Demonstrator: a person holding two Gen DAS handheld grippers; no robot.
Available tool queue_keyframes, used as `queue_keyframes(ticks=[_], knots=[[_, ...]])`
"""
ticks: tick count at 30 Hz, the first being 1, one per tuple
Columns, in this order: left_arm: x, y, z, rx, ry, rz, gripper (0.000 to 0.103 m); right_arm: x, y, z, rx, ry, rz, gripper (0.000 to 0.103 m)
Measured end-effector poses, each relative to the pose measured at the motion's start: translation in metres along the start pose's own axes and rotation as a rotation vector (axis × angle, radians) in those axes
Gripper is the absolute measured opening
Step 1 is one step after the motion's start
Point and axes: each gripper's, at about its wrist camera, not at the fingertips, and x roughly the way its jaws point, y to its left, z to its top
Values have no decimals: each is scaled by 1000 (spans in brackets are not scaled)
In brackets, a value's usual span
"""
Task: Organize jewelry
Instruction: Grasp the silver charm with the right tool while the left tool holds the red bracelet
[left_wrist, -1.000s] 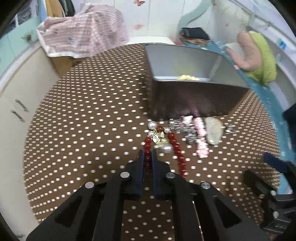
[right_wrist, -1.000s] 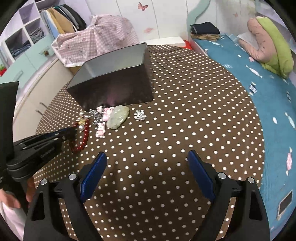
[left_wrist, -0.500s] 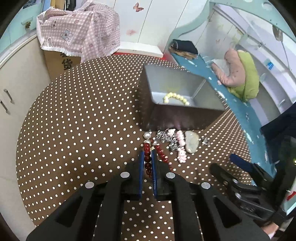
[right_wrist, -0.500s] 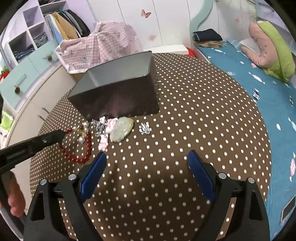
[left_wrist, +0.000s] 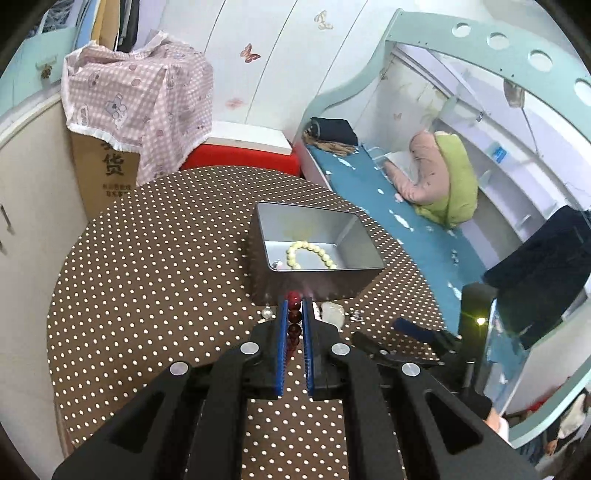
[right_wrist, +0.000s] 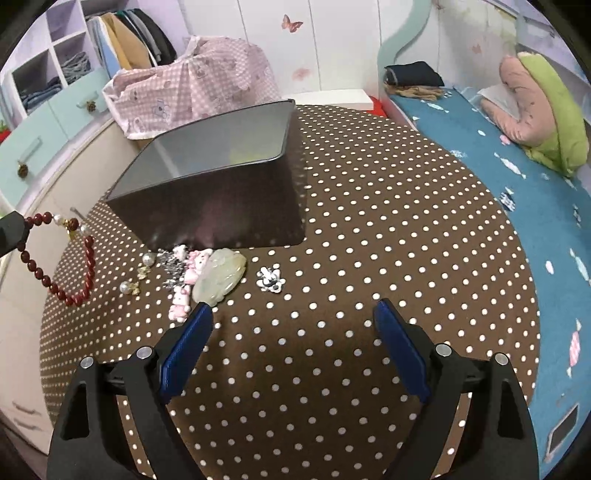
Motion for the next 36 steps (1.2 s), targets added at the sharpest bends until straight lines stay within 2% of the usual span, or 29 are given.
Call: queue_keyframes(ticks=[3,7,12,14,17,19,25,36], knots=[[-1,4,-3,-13,2,-18,6,1,-2,-1,-17,-7,-12,85],[3,6,-5,-20,18,-17,6,6,-2,3,-70,-11,-36,59],[14,11,-6,-40,48,-9,6,13,7,11,-150,-5,-36,46],[19,14,-4,-46,56,-8,6,16,13,12,-193,-14,-35,32],[25,15,-6,-50,69,5,6,16,16,12,-208,-20,-11,25],[28,16,-6,-51,74,8,6,16,16,12,-209,-19,-1,16],[28,17,-7,-52,66,7,6,8,15,3,-200,-11,13,16],[20,10,-3,-53,47,9,6,-30,16,1,-187,-75,20,16]])
